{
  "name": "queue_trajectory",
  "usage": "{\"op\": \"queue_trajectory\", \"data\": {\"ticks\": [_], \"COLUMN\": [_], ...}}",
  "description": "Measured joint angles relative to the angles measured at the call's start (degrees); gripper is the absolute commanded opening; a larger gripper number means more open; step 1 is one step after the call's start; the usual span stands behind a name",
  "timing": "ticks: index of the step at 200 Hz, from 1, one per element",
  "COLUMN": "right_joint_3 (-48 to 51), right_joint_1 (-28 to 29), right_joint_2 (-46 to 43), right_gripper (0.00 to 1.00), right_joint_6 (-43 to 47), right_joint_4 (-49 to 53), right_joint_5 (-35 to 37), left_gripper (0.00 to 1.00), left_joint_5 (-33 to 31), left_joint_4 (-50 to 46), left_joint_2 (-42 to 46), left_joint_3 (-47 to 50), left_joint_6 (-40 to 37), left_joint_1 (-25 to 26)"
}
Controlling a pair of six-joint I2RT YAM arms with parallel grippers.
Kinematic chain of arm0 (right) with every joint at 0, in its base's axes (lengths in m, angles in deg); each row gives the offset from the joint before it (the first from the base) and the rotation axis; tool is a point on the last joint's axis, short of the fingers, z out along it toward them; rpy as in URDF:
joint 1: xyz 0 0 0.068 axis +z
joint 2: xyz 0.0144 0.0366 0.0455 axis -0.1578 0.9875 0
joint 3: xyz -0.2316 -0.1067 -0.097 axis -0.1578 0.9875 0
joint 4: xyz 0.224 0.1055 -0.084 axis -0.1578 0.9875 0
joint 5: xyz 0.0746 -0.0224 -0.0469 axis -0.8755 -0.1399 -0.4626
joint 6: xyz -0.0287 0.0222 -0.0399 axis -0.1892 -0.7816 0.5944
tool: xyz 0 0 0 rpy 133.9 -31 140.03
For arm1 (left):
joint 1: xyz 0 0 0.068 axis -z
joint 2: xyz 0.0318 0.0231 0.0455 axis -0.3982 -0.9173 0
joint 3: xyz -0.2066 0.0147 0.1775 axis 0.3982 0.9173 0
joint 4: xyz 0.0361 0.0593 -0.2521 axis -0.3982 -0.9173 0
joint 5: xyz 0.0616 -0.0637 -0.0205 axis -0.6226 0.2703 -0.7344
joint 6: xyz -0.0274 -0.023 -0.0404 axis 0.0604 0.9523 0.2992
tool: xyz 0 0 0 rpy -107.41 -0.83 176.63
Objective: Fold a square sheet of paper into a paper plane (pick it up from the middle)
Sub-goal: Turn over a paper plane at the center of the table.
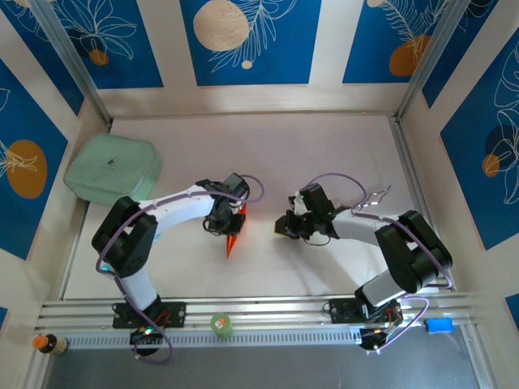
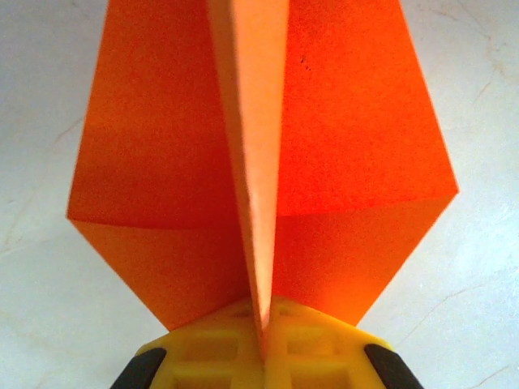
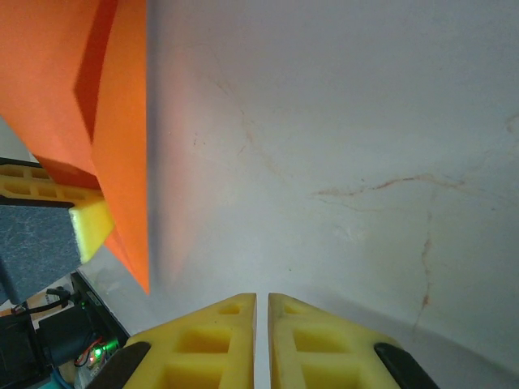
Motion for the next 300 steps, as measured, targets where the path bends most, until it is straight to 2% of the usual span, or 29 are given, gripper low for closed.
{"op": "queue_trajectory", "data": {"ticks": [81,300], "right_joint_3": [-0.1,-0.5], "right_joint_1": [0.0,0.0], "right_joint_2": [0.0,0.1], "right_gripper": [0.12,0.12], "right_joint_6": [0.0,0.0], "right_joint_4": [0.0,0.2], "right_joint_5": [-0.2,-0.2], "left_gripper": [0.12,0.18], "left_joint_5": [0.0,0.0], "left_joint_4": [1.6,3.4], "left_joint_2": [-1.4,-3.6], "left_joint_3": [0.2,0.4], "left_joint_6": [0.9,1.5], "left_joint_1": [0.7,1.9]}}
